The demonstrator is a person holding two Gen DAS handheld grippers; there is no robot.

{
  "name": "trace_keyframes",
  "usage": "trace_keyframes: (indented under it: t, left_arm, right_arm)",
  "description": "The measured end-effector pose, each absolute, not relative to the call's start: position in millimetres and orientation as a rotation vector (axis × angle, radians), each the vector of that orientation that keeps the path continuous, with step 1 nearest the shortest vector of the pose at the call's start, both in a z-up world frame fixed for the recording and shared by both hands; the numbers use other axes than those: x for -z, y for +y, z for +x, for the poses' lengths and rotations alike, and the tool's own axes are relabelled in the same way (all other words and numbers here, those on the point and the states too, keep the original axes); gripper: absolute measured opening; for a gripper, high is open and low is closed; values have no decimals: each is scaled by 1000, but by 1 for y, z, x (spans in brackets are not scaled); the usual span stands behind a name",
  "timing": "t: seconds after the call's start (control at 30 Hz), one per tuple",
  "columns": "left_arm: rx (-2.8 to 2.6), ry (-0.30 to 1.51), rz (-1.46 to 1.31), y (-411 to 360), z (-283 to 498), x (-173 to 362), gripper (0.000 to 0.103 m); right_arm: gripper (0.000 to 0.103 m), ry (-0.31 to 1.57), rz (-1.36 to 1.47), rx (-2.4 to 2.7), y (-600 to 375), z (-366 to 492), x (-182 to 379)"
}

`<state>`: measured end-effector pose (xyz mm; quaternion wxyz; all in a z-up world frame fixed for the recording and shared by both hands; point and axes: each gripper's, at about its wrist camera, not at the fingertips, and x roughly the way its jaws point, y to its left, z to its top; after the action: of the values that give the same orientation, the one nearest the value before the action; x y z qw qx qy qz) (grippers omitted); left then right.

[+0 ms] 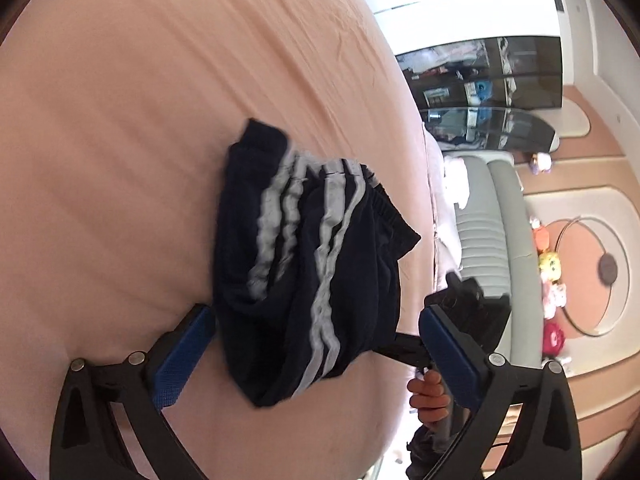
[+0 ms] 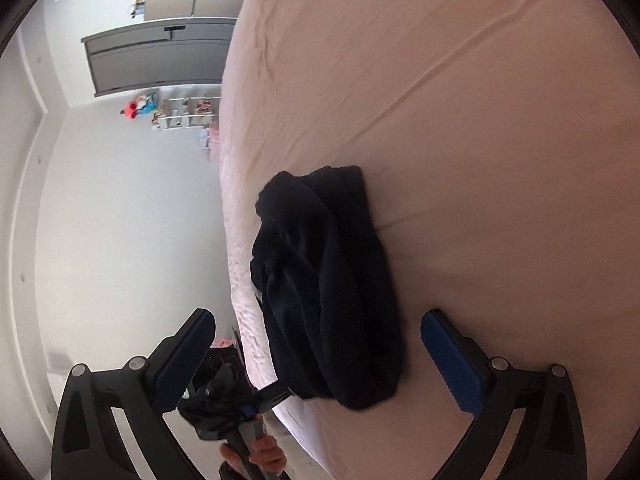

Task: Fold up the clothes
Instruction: 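Move both open grippers to opposite sides of the folded navy shorts, then close the left gripper on the shorts bundle while the right gripper grasps its other side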

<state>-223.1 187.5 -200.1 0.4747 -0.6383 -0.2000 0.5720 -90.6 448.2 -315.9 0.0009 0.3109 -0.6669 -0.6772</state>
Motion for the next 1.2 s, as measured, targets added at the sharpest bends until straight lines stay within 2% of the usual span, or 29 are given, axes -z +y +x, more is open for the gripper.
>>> trace_keyframes:
  t: [0.07, 0.53, 0.63, 0.77, 0.87, 0.9, 0.93, 1.0, 1.2]
  left_arm:
    - [-1384, -488, -1553, 196, -227, 202, 103]
    - [-1486, -592, -1547, 232, -236, 207, 103]
    - [-1509, -580, -1525, 231, -231, 206, 103]
    - [-1598, -530, -1436, 228, -215, 203, 103]
    - [-1676, -453, -1386, 230, -202, 201, 97]
    - [-1700, -423, -1369, 230, -198, 201, 94]
    - [-1703, -422, -1349, 228, -197, 201, 93]
    - [-1707, -420, -1310, 225, -194, 202, 94]
    - [-1721, -401, -1282, 224, -195, 200, 94]
  right_arm:
    - [103, -2078, 878, 2056, 445, -104, 320]
    - [103, -2170, 878, 2099, 441, -129, 329]
    - [103, -2110, 903, 2159, 437, -128, 326]
    - [102, -1914, 875, 2314, 424, -120, 317]
    - [91, -1790, 888, 2458, 413, -110, 311]
    - [82, -1772, 873, 2473, 413, -104, 312]
    - [62, -1765, 894, 2488, 417, -96, 319]
    - [3, -1752, 935, 2515, 423, -81, 334]
    - [4, -1708, 969, 2496, 422, -79, 331]
